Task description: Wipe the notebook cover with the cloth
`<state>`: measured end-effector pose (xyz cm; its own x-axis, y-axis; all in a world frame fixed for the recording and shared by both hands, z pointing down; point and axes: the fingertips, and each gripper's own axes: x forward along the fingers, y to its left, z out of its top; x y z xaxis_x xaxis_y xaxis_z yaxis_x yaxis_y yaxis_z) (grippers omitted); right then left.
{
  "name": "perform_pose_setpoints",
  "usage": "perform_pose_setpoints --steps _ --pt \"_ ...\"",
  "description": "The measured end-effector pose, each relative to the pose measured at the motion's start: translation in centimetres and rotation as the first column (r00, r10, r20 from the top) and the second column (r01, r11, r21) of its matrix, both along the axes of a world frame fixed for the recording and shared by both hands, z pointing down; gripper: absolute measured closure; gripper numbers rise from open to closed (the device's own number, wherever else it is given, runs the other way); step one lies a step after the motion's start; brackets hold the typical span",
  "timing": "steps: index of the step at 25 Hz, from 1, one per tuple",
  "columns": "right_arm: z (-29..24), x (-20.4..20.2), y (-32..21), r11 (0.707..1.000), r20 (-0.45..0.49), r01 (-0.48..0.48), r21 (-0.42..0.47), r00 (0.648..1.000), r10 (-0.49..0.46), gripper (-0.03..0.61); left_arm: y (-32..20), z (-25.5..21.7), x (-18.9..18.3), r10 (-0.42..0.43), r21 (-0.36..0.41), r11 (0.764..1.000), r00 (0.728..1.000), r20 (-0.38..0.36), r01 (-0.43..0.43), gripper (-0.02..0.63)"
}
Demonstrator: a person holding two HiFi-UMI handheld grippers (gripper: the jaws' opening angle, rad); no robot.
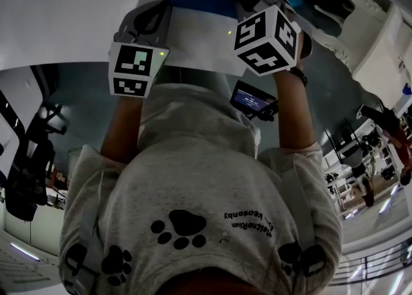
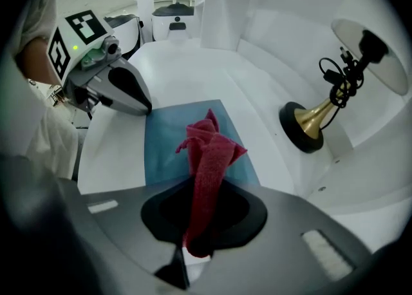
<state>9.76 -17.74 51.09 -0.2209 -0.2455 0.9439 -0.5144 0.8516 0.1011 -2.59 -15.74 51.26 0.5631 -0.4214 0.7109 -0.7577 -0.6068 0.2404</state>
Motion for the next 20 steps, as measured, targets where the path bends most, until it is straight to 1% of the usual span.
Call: perform_pose_setpoints --steps 6,11,17,20 --pt "0.2 3.5 1.0 0.999 -0.050 -0.050 -0.012 0.998 0.050 0.535 0.0 0.1 -0.1 0.006 0.004 1.000 1.000 0.009 -0.006 0.615" --pt "0.4 5.5 1.7 0.997 -0.091 -0.074 -0.010 0.993 0.073 0.535 -0.1 0.2 -0.3 0.009 0.004 1.000 1.000 0.016 -0.009 0.615" --pt "1.1 9.0 2.6 0.989 -0.157 -0.140 -0.037 0.979 0.133 0.535 -0.2 0.3 -0.3 0.010 0.010 1.000 1.000 0.026 -0.010 0.615" --pt "0.0 9.4 2.6 0.985 -0.164 -0.170 -0.012 0.972 0.166 0.535 -0.2 0.3 -0.3 0.014 0.007 1.000 1.000 0.027 -0.014 0.615"
